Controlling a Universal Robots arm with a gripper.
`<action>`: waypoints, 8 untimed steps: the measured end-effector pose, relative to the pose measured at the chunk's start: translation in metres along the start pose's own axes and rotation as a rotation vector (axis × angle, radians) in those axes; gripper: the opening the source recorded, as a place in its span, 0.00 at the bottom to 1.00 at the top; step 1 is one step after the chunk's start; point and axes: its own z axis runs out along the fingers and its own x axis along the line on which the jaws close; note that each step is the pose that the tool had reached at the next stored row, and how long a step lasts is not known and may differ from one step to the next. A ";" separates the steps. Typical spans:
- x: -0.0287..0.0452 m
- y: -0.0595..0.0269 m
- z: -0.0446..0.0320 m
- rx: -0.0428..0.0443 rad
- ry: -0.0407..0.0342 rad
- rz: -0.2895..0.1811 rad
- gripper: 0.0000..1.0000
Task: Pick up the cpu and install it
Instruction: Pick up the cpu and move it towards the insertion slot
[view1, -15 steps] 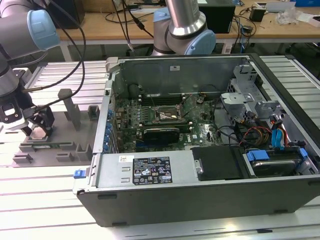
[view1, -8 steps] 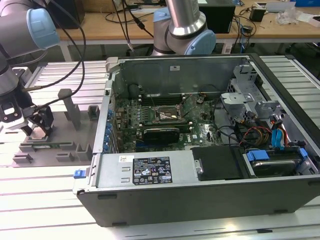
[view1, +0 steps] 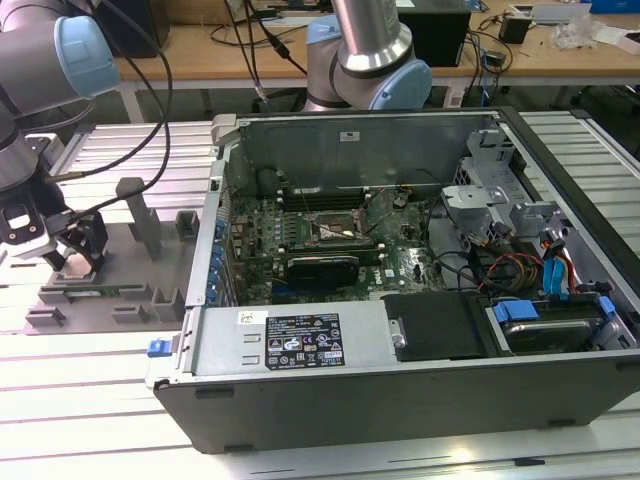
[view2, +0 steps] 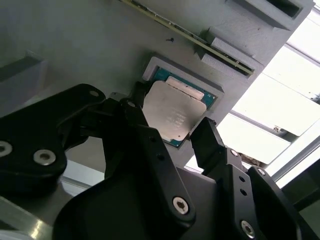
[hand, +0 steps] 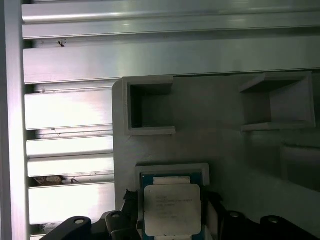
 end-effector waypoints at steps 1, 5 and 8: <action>0.0000 0.0000 -0.0001 0.0001 0.0000 0.000 0.64; 0.0000 0.0000 -0.0002 0.0001 0.0001 0.000 0.55; 0.0000 0.0000 -0.0009 0.0002 0.0002 0.000 0.55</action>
